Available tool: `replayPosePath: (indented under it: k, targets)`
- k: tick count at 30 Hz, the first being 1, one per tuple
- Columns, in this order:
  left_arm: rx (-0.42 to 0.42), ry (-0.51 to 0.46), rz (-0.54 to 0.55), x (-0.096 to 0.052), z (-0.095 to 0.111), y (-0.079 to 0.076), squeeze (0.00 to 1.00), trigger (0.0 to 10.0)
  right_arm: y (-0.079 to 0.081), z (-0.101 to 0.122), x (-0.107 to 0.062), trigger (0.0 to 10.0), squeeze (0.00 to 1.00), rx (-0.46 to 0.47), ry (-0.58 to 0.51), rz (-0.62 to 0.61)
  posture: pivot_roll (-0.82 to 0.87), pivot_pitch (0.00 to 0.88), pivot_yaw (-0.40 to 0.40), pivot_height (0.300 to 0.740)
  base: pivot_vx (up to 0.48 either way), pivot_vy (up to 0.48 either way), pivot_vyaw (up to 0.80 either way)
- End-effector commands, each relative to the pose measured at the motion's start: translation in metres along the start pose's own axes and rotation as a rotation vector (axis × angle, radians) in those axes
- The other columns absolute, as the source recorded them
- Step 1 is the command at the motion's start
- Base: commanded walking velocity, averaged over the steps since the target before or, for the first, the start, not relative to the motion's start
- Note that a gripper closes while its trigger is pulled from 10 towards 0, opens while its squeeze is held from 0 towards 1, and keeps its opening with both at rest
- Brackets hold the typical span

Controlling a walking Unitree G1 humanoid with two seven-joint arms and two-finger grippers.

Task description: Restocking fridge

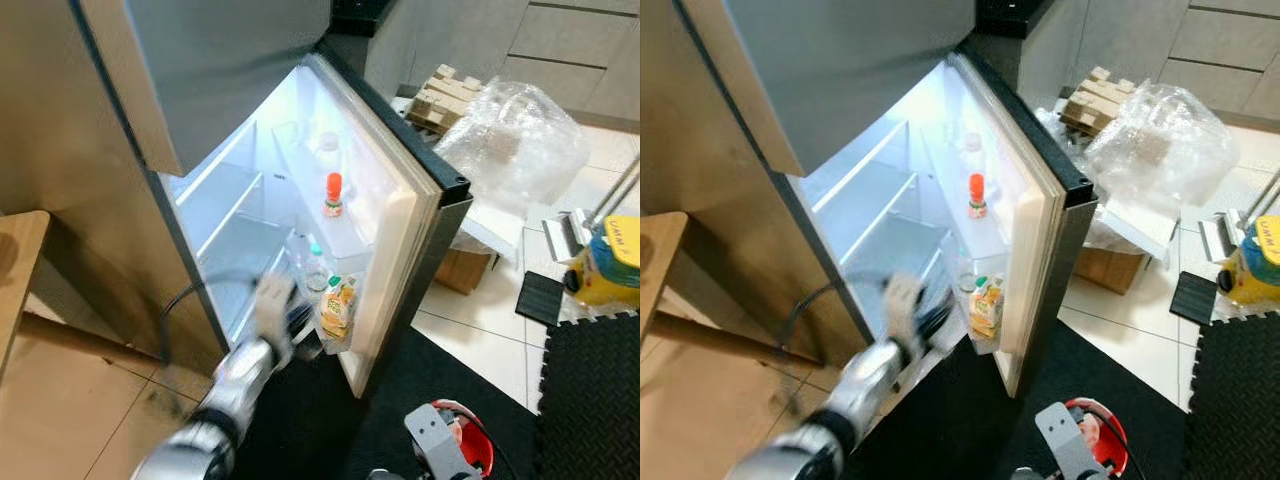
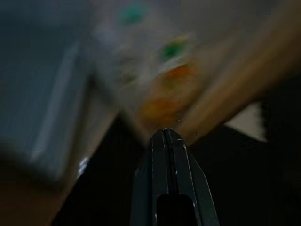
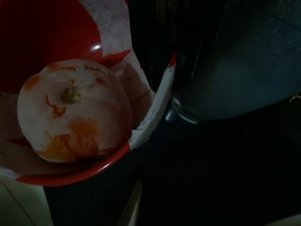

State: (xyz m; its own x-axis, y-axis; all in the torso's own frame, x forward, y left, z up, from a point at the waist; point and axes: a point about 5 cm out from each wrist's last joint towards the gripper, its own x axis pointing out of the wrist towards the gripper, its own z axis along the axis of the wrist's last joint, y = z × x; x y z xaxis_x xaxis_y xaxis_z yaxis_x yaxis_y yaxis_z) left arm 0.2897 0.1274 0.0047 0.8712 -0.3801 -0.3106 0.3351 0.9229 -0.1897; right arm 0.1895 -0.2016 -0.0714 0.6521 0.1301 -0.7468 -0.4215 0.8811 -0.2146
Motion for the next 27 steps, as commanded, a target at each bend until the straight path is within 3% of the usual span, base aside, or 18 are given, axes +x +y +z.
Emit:
replayPosePath:
  k: [1, 2, 8, 11, 18, 24, 25, 27]
  targets:
    - [0.001, -0.014, 0.038, -0.002, 0.001, 0.006, 0.0, 10.0, 0.002, 0.005, 0.002, 10.0, 0.0, -0.017, -0.014, 0.01, -0.2, 0.114, 0.014, 0.7, 0.0, 0.0, 0.0]
    - [0.014, 0.067, 0.178, -0.018, -0.019, 0.024, 0.0, 10.0, 0.001, 0.018, 0.005, 10.0, 0.0, -0.028, -0.055, 0.024, -0.19, 0.108, 0.0, 0.7, 0.0, 0.0, 0.0]
    - [0.036, 0.192, 0.318, -0.038, -0.046, 0.039, 0.0, 10.0, 0.003, 0.042, 0.011, 10.0, 0.0, -0.045, -0.132, 0.06, -0.18, 0.11, -0.009, 0.7, 0.0, 0.0, 0.0]
    - [0.072, 0.24, 0.304, -0.045, -0.058, 0.033, 0.0, 10.0, 0.014, 0.068, 0.017, 10.0, 0.0, -0.079, -0.198, 0.165, -0.17, 0.113, -0.016, 0.7, 0.0, 0.0, 0.0]
    - [0.078, 0.235, 0.29, -0.041, -0.059, 0.024, 0.0, 10.0, 0.029, 0.087, 0.02, 10.0, 0.0, -0.189, -0.223, 0.303, -0.17, 0.111, -0.023, 0.7, 0.0, 0.0, 0.0]
    - [0.089, 0.234, 0.287, -0.039, -0.059, 0.021, 0.0, 10.0, 0.029, 0.101, 0.021, 10.0, 0.0, -0.244, -0.258, 0.33, -0.17, 0.107, -0.023, 0.7, 0.0, 0.0, 0.0]
    - [0.098, 0.232, 0.281, -0.038, -0.058, 0.02, 0.0, 10.0, 0.023, 0.109, 0.02, 10.0, 0.0, -0.314, -0.281, 0.326, -0.17, 0.104, -0.023, 0.7, 0.0, 0.0, 0.0]
    - [0.1, 0.232, 0.279, -0.038, -0.058, 0.02, 0.0, 10.0, 0.021, 0.111, 0.02, 10.0, 0.0, -0.341, -0.288, 0.321, -0.17, 0.104, -0.023, 0.7, 0.0, 0.0, 0.0]
